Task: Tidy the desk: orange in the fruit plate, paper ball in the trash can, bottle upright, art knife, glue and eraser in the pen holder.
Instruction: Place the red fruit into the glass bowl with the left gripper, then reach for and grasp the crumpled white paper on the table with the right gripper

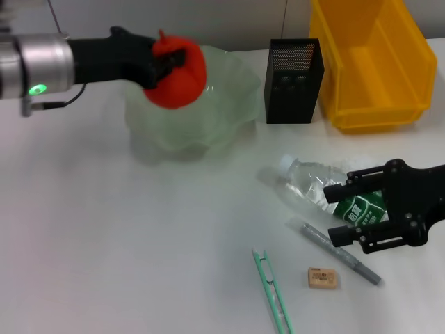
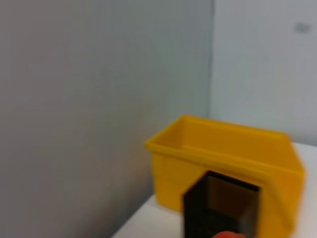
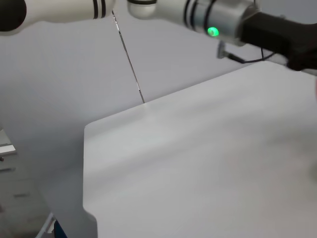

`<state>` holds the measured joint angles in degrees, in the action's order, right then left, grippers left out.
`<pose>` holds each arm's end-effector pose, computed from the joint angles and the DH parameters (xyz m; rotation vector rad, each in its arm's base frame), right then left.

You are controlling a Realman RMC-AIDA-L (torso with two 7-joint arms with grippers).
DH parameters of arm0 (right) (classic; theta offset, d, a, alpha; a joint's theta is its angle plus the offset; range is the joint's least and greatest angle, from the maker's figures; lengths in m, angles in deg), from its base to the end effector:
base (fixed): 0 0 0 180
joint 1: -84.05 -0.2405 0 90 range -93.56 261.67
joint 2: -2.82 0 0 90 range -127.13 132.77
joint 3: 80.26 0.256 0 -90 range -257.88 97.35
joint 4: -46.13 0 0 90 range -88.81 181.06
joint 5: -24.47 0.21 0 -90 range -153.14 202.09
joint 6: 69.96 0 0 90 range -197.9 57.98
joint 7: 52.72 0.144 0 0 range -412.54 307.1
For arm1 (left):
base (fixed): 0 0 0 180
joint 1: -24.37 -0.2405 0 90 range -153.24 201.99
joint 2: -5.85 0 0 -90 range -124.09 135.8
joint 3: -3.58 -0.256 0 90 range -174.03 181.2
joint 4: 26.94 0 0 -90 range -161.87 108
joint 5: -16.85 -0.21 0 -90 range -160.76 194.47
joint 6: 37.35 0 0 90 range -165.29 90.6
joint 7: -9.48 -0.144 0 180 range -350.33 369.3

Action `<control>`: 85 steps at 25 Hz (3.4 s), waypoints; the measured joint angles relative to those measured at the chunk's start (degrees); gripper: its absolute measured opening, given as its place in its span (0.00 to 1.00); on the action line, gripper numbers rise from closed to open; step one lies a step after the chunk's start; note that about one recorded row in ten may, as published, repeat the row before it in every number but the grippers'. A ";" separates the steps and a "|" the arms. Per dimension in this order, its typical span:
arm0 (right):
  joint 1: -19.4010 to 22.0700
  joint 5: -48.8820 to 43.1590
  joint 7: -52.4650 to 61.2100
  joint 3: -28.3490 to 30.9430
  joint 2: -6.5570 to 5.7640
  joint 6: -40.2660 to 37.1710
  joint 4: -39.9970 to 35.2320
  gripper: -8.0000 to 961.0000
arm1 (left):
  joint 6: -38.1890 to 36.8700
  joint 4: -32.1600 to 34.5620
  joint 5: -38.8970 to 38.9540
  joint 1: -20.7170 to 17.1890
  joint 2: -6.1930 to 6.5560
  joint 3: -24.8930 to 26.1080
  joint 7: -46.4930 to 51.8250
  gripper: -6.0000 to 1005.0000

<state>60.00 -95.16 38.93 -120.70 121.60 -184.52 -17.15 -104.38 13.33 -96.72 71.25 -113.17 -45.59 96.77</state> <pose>0.2448 0.2787 0.0622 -3.0052 0.5245 0.5537 -0.1623 0.4352 -0.0040 -2.6186 -0.3749 -0.5026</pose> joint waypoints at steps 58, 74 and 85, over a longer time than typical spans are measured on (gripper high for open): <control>-20.17 -31.03 51.97 -15.15 -2.12 1.84 -27.83 0.72 | -35.42 11.46 16.25 -24.95 4.20 -1.73 -2.16 0.84; -26.24 -47.46 58.00 -20.19 -2.06 10.19 -4.62 0.72 | -38.99 5.81 12.48 -25.13 4.87 -2.16 -5.92 0.84; -24.99 -47.65 58.72 -21.35 -3.26 17.21 1.71 0.72 | -39.09 4.99 12.06 -25.15 4.36 -2.30 -6.14 0.84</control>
<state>35.01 -142.81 97.65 -142.05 118.34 -167.31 -15.44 -143.46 18.32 -84.66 46.09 -108.81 -47.89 90.63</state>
